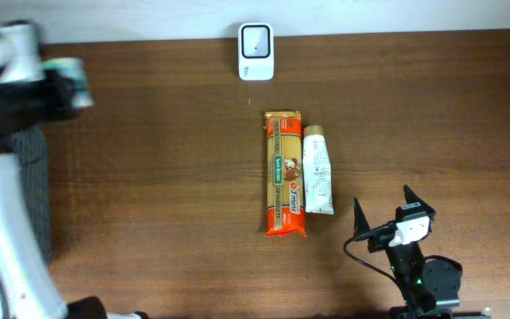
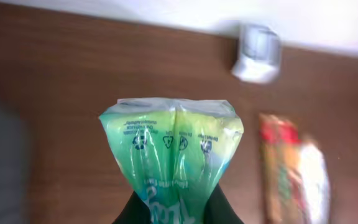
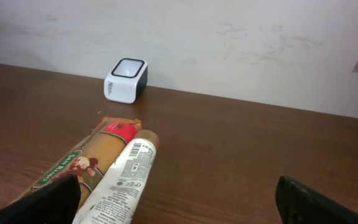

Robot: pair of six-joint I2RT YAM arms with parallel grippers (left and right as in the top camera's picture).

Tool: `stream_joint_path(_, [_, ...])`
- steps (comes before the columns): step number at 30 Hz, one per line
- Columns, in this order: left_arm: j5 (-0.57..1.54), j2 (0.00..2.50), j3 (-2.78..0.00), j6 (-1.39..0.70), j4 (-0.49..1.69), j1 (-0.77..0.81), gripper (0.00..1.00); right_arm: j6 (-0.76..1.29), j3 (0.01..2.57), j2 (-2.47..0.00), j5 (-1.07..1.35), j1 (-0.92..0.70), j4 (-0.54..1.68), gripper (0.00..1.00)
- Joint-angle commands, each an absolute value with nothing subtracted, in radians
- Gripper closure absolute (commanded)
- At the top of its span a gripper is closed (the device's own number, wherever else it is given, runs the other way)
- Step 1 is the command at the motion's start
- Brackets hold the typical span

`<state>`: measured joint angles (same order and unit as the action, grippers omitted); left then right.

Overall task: Scan the item barcode
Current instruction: 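Place the tissue pack left of the pasta pack, left gripper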

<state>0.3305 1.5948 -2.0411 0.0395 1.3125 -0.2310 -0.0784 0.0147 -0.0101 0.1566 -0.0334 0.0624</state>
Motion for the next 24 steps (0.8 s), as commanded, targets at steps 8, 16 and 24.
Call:
stream_joint_path(8, [0.333,1.944,-1.678,-0.190,1.114,0.327,1.00,-0.078,0.006,-0.004,0.162,-0.032,0.063,0.01])
stream_joint_path(16, [0.320,2.132,-1.654,-0.246,1.048,0.491,0.26,-0.078,0.006,-0.004,0.162,-0.032,0.064,0.01])
stream_joint_path(24, [0.161,2.089,-1.893,-0.238,1.246,0.361,0.01,-0.078,0.006,-0.004,0.162,-0.032,0.063,0.01])
